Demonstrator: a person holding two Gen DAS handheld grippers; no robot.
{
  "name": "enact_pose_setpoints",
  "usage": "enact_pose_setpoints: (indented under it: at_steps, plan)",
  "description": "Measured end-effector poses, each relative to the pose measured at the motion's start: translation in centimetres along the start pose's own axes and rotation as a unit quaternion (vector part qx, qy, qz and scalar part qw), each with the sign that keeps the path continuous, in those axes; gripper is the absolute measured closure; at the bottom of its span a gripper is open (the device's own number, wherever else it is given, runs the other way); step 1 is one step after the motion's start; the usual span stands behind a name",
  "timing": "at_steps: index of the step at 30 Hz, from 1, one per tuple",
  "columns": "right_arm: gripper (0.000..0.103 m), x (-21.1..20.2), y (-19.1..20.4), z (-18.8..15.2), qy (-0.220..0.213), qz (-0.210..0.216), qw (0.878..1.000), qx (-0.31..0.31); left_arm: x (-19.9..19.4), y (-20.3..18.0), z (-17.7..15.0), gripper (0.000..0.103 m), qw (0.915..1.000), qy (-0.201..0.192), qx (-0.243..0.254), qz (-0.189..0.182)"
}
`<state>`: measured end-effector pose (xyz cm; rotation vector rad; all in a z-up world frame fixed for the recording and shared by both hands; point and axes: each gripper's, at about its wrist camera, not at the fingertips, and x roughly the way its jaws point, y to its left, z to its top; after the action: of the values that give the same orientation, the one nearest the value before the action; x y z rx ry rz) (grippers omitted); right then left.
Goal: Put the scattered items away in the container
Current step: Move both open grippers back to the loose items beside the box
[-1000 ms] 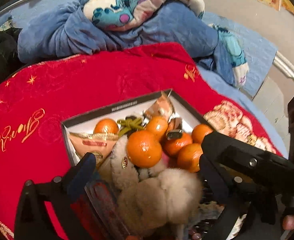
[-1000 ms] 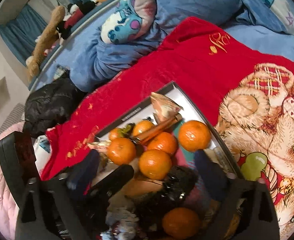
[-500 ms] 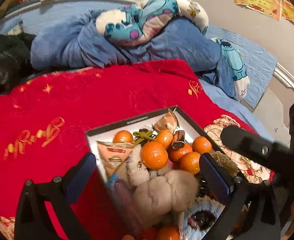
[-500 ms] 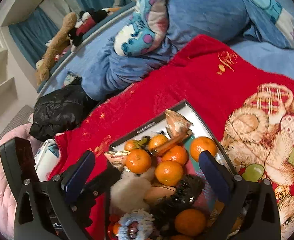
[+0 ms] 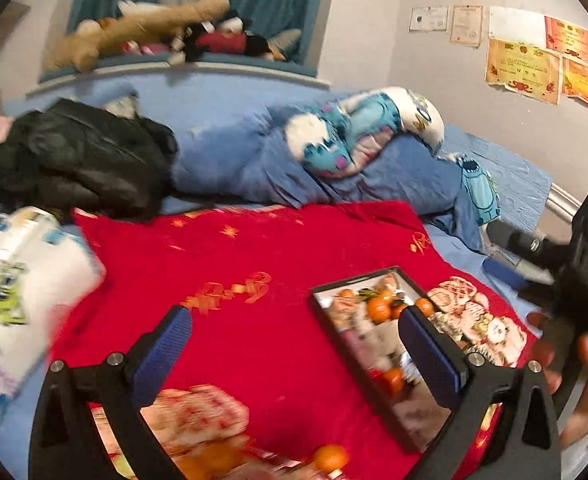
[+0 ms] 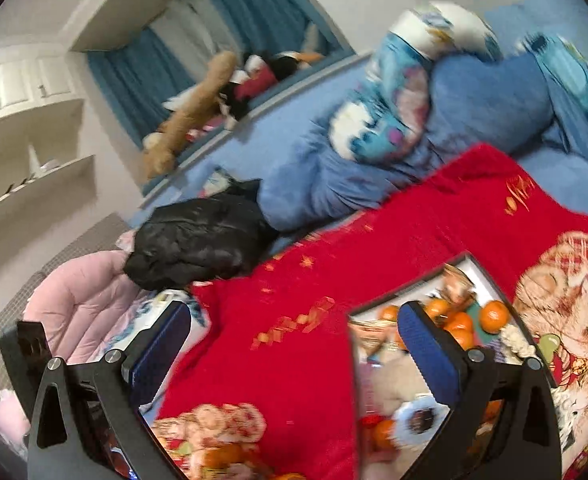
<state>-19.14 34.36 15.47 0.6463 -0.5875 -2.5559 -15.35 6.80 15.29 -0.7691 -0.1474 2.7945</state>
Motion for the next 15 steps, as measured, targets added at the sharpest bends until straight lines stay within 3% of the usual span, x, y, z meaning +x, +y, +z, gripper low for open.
enact_pose_setpoints:
  at_steps: [4,9,15]
  plan:
    - [0.000,-1.8,5.0,-1.0,-0.021,0.003,0.999,-0.049,-5.3,2.0,-1.7,0.000,0.9993,-0.024,0.020,0.021]
    - [0.000,-3.7,9.0,-4.8,-0.035,-0.001,0.995,-0.096,-9.3,2.7,-5.2,0.000,0.9990,-0.041,0.013,0.015]
    - [0.000,-4.3,10.1,-10.2,-0.030,-0.042,0.988,-0.143,-10.1,3.3,-10.4,0.000,0.9993,-0.034,-0.007,0.014]
